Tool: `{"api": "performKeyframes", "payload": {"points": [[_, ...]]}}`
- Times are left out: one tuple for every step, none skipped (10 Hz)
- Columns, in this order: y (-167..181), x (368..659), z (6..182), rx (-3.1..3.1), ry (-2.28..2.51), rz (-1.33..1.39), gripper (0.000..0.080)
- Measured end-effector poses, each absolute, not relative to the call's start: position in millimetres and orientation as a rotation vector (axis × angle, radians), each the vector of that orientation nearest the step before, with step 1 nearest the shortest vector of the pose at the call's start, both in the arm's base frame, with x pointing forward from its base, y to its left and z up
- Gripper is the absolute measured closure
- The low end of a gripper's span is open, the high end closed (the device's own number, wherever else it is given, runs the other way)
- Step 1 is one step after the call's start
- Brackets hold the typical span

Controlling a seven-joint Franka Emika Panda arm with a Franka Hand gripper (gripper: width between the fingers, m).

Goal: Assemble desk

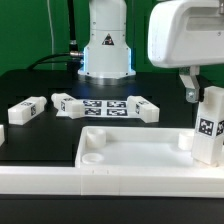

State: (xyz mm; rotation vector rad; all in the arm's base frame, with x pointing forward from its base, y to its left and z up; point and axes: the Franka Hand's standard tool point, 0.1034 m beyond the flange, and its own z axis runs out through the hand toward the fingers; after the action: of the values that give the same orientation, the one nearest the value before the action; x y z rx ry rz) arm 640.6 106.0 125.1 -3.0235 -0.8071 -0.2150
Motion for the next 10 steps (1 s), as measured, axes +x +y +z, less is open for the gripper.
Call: {"api": "performKeyframes", "payload": {"points": [[104.7, 640.6, 123.8, -3.010, -0.863, -0.216, 0.0188], [104.4, 639.5, 121.8, -3.010, -0.862, -0.212, 0.0188], [104.6, 639.5, 121.8, -3.011, -0.861, -0.212, 0.0362], [104.7, 639.5, 121.8, -3.010, -0.861, -0.212, 0.0362], [104.7, 639.5, 121.8, -3.014, -0.843, -0.212, 0.0511], [104.7, 639.5, 121.8, -3.020, -0.821, -0.212, 0.0510], [104.7, 639.4, 121.7, -3.021, -0.813, -0.211, 0.0510], [104.8, 639.4, 121.7, -3.033, -0.753, -0.211, 0.0511], [105.0, 639.4, 121.7, -3.050, -0.662, -0.210, 0.0510], [105.3, 639.3, 121.7, -3.068, -0.540, -0.209, 0.0510]]}}
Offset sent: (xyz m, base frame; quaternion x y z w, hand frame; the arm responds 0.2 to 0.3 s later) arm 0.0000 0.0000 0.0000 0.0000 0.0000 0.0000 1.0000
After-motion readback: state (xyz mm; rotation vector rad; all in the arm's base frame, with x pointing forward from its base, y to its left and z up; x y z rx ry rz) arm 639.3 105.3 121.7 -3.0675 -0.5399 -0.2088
